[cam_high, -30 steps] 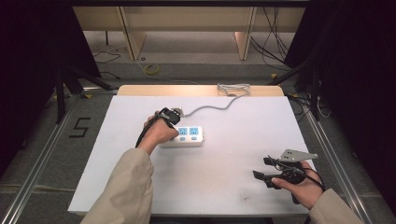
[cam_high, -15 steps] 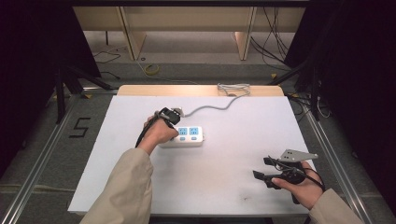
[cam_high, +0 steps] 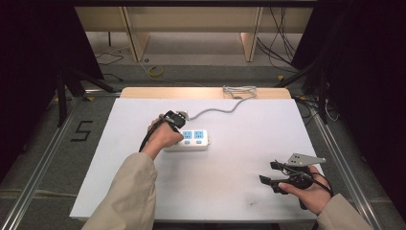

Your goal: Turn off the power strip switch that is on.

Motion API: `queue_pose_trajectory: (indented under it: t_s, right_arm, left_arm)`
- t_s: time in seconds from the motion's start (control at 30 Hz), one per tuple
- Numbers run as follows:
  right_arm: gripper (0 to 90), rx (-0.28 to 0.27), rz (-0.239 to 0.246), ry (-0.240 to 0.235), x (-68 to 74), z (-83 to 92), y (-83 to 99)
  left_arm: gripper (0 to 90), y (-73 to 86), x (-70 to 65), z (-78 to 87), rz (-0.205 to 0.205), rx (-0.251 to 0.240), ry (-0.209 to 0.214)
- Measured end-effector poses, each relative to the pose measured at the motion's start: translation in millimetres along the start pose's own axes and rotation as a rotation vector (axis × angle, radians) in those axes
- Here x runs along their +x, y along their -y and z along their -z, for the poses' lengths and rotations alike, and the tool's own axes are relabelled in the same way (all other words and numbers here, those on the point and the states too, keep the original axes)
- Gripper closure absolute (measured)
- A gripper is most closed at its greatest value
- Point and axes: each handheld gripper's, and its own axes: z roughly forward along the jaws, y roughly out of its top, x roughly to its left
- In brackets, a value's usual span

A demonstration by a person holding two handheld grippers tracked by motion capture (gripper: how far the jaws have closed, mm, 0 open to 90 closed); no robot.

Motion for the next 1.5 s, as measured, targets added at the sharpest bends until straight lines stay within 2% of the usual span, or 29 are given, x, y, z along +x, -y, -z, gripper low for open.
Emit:
queue_pose_trajectory:
  t_s: [0.1,0.3,0.47,0.53,0.67,0.77,0.87,0.9,1.0,1.13,1.23,1.37,1.5]
  right_arm:
    - [27.4,-0.001,-0.001,0.0,0.1,0.1,0.0]
    - [27.4,-0.001,-0.003,0.0,0.2,0.0,-0.1]
    - [27.4,-0.002,-0.004,0.0,-0.3,0.1,0.1]
    - [27.4,0.0,-0.004,0.0,-0.4,0.2,0.1]
    - [27.4,-0.001,-0.003,0.0,-0.2,0.2,0.2]
    - [27.4,-0.001,-0.003,0.0,-0.2,0.1,0.2]
    - [27.4,0.0,-0.005,0.001,-0.4,0.1,0.3]
    - [27.4,0.0,-0.006,0.001,-0.4,0.1,0.3]
    - [27.4,-0.001,-0.006,0.001,-0.6,0.1,0.3]
    - [27.4,0.001,-0.007,0.001,-0.6,0.1,0.3]
    - [27.4,-0.001,-0.008,0.001,-0.5,0.2,0.3]
    - [27.4,-0.002,-0.008,0.001,-0.8,0.5,0.4]
    - [27.4,-0.003,-0.007,0.0,-0.7,0.4,0.5]
  left_arm:
    - [90.0,0.9,1.8,2.3,0.018,-0.014,0.015]
    - [90.0,-0.1,0.6,2.4,0.005,-0.018,0.019]
    - [89.9,-0.4,0.0,2.3,0.028,-0.032,0.045]
    - [89.9,-0.6,-0.7,3.9,0.045,-0.049,0.053]
    - [89.8,-0.4,-0.8,8.4,0.055,-0.081,0.049]
    - [89.8,1.4,1.6,11.0,0.06,-0.093,0.042]
    - [89.7,3.3,4.1,14.6,0.088,-0.123,0.044]
    - [89.5,4.0,5.3,16.2,0.085,-0.131,0.043]
    - [83.1,6.9,7.0,19.7,0.099,-0.152,0.052]
    - [81.1,11.1,8.6,23.0,0.108,-0.172,0.055]
    - [79.9,14.0,8.0,25.3,0.098,-0.179,0.049]
    - [74.3,18.5,7.0,32.4,0.093,-0.219,0.053]
    - [65.2,25.7,6.4,40.4,0.113,-0.283,0.067]
